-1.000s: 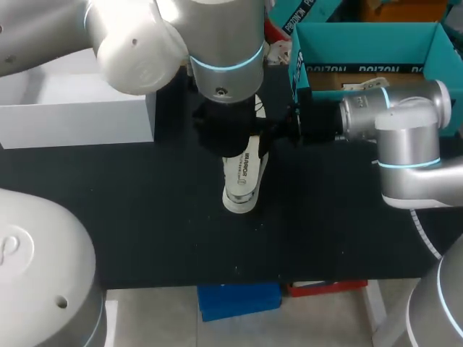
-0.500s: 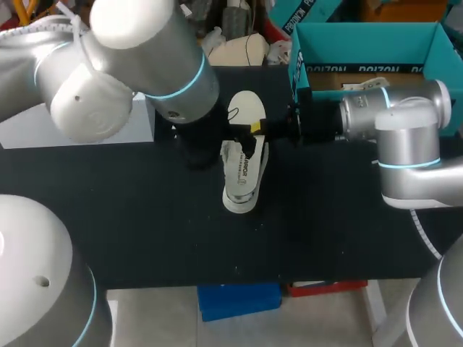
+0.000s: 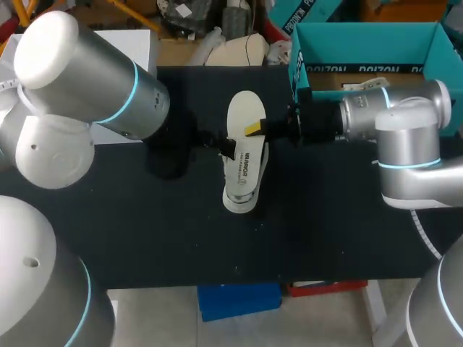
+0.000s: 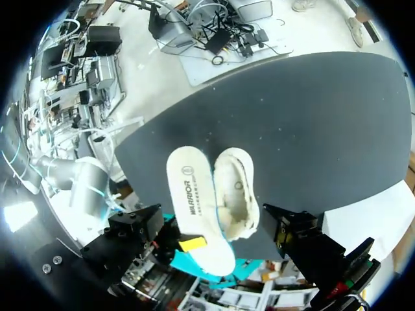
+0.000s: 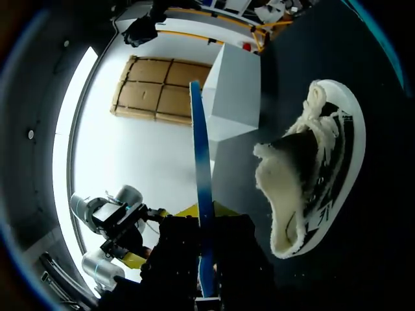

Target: Take the shoe out of the shoebox, open the shoe tongue, remove and reinsert the insole, then place the shoe into the shoebox

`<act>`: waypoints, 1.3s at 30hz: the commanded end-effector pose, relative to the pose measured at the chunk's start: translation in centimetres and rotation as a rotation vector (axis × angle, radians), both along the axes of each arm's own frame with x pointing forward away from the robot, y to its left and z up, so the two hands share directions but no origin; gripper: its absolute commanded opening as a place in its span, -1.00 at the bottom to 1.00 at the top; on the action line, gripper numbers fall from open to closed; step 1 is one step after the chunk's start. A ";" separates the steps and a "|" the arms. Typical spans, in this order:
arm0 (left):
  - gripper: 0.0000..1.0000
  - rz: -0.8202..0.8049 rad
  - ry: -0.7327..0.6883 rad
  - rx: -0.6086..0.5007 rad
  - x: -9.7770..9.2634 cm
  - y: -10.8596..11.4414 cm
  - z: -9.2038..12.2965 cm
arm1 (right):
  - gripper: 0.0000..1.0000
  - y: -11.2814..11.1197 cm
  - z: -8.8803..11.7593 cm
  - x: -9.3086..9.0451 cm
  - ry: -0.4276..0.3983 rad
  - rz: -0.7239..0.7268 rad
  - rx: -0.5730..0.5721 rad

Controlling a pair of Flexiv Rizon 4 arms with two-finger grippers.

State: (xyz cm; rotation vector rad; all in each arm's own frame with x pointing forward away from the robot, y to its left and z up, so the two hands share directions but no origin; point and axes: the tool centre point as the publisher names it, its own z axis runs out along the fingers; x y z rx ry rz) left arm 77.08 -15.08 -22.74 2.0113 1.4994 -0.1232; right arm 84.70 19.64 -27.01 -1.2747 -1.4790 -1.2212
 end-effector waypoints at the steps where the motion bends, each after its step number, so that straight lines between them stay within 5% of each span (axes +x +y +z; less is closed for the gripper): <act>1: 1.00 -0.039 0.184 -0.303 -0.5 0.5 -0.2 | -1.00 0.0 0.0 0.0 0.001 0.002 -0.003; 4: 1.00 -0.043 0.346 -0.545 -0.3 1.5 0.0 | -1.00 0.0 0.0 0.0 0.001 0.002 -0.003; 10: 1.00 -0.156 0.449 -0.858 0.0 3.3 0.8 | -1.00 0.0 0.0 0.0 0.001 0.002 -0.003; 27: 1.00 -0.156 0.449 -0.858 0.0 3.3 0.8 | -1.00 0.0 0.0 0.0 0.001 0.002 -0.003; 30: 1.00 -0.121 0.324 -0.998 -2.6 4.6 -0.8 | -1.00 0.0 0.0 0.0 0.001 0.002 -0.003; 34: 1.00 -0.074 0.147 -1.013 -4.2 6.8 -4.3 | -1.00 0.0 0.0 0.0 0.001 0.002 -0.003; 39: 1.00 0.054 0.064 -1.195 -3.1 8.2 -2.3 | -1.00 0.0 0.0 0.0 0.001 0.002 -0.003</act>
